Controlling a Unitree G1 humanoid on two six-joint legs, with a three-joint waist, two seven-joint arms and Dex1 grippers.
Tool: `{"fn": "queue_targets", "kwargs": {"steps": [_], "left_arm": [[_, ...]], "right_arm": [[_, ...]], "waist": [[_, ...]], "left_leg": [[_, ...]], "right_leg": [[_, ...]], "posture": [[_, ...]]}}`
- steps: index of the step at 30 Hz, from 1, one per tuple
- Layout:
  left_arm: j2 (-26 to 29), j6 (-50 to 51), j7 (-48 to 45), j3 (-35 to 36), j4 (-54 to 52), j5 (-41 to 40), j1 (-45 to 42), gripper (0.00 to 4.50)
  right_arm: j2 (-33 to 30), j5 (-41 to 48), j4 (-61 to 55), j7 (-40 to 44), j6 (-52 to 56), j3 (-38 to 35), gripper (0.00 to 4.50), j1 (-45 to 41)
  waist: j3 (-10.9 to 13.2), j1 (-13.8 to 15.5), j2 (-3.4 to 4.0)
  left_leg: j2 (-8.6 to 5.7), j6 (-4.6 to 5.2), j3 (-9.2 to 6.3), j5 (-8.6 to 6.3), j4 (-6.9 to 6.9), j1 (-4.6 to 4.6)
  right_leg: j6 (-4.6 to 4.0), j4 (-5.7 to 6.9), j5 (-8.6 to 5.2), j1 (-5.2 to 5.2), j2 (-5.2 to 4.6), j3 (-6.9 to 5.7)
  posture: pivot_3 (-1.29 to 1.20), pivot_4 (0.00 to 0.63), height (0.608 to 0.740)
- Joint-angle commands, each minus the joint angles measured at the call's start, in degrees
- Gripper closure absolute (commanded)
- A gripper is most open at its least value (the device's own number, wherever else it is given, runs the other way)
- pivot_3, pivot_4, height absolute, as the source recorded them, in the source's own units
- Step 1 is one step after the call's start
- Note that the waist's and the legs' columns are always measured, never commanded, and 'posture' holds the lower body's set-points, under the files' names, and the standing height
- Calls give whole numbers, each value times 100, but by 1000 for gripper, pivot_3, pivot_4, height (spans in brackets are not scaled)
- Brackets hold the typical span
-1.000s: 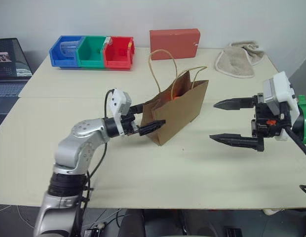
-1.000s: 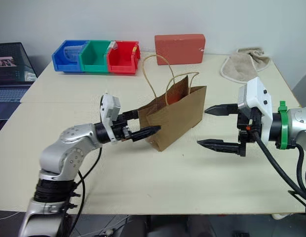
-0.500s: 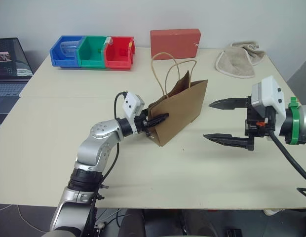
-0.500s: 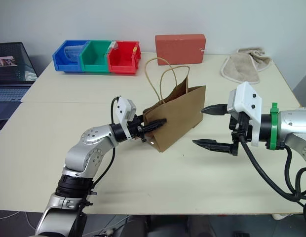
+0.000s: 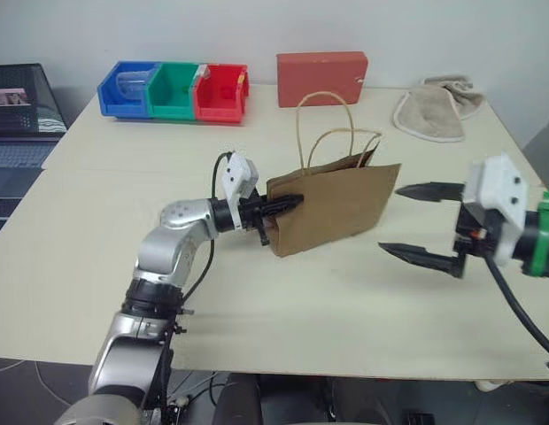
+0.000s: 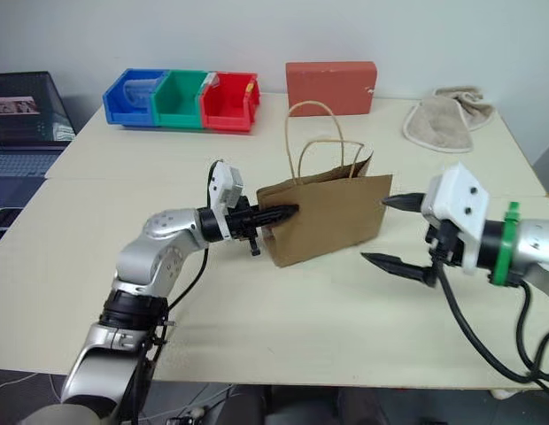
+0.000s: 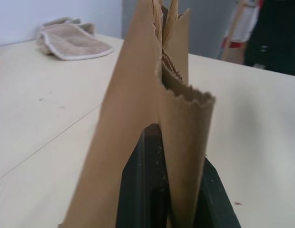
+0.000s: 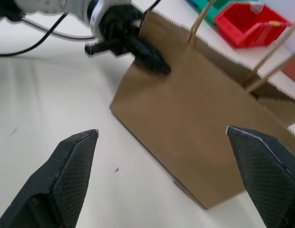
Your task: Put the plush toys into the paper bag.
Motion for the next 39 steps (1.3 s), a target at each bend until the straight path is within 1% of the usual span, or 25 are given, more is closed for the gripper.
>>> {"fn": "queue_targets", "kwargs": {"steps": [1,3,6,9,12,14,15,20,26,27,30,31,32,34,36,39], "left_arm": [[184,311,-978,-38,231,-367,-433,4454],[229,285,-1334,-138,521,-290,-597,4454],[115,-68,-1555,-300,967,-1,-763,4454],[-37,-434,-1527,-419,1296,287,-837,4454],[-77,-522,-1512,-396,1456,385,-872,4454],[-36,-649,-1496,-394,1483,488,-861,4026],[-18,-662,-1506,-384,1476,504,-852,3886],[338,-835,-1447,-222,819,554,-598,2273],[1318,-408,-1161,262,-530,469,166,414],[1449,-377,-1117,344,-687,459,262,37],[1780,-61,-997,564,-1083,323,469,12],[2155,244,-944,759,-1365,329,645,12],[2536,454,-907,1100,-1745,317,946,12],[3082,729,-829,1594,-2311,273,1478,12],[3367,905,-753,1917,-2579,188,1861,12],[3557,1101,-657,2265,-2681,37,2133,12]], "right_arm": [[-181,676,-404,3,526,-1247,0,348],[-221,877,-540,-90,768,-1733,0,594],[-208,977,-703,-216,891,-2109,0,919],[-173,1073,-801,-363,865,-2144,0,1067],[-215,1152,-792,-442,815,-2109,0,1119],[-252,1150,-739,-448,773,-2062,0,1119],[-266,1143,-717,-444,756,-2047,0,1120],[-323,959,-545,-328,527,-1790,0,1103],[-569,588,6,111,56,-1452,0,942],[-618,526,108,201,-30,-1417,0,906],[-747,372,382,473,-238,-1362,0,836],[-895,239,647,713,-383,-1362,0,789],[-1074,93,981,1008,-552,-1364,0,726],[-1314,-76,1501,1401,-788,-1331,0,594],[-1452,-240,1886,1658,-1007,-1243,0,502],[-1600,-572,2289,1995,-1371,-1077,0,450]], "waist": [[0,3,0],[0,-7,0],[-1,-12,-1],[-1,-24,-1],[-1,-30,-1],[-1,-24,-1],[-1,-24,-1],[-1,-38,-1],[-1,-68,-1],[0,-70,0],[0,-58,0],[1,-48,-2],[3,-59,-2],[5,-119,-1],[4,-143,0],[6,-115,4]], "left_leg": [[0,0,0,0,0,0],[-1,0,0,0,0,1],[-1,0,-1,0,2,7],[-1,0,3,0,5,7],[0,1,3,1,6,6],[0,1,2,0,5,6],[0,1,2,0,5,6],[1,1,2,0,3,6],[4,1,2,0,2,7],[5,0,2,0,2,7],[5,0,3,1,5,7],[4,0,3,1,5,7],[5,0,3,0,6,6],[8,1,13,0,-1,7],[13,1,15,-1,-8,6],[12,1,13,-1,-8,12]], "right_leg": [[0,0,0,1,0,-1],[0,0,0,3,0,-1],[0,0,0,7,1,0],[0,0,0,8,1,4],[0,0,0,7,2,5],[0,-1,0,7,2,4],[0,-1,0,7,2,4],[0,-1,0,7,2,4],[0,0,0,6,2,4],[0,0,0,5,2,4],[1,-1,-1,6,1,4],[1,-2,-1,6,1,4],[2,-2,-1,5,1,4],[1,-8,-1,1,0,9],[0,-10,-2,-2,0,8],[-3,-7,-4,0,-1,5]], "posture": [[0,150,740],[0,150,740],[0,150,740],[0,150,740],[0,150,740],[0,150,740],[0,150,740],[0,150,740],[0,150,740],[0,150,740],[0,150,740],[0,150,740],[0,150,740],[0,150,740],[0,150,740],[0,150,740]]}}
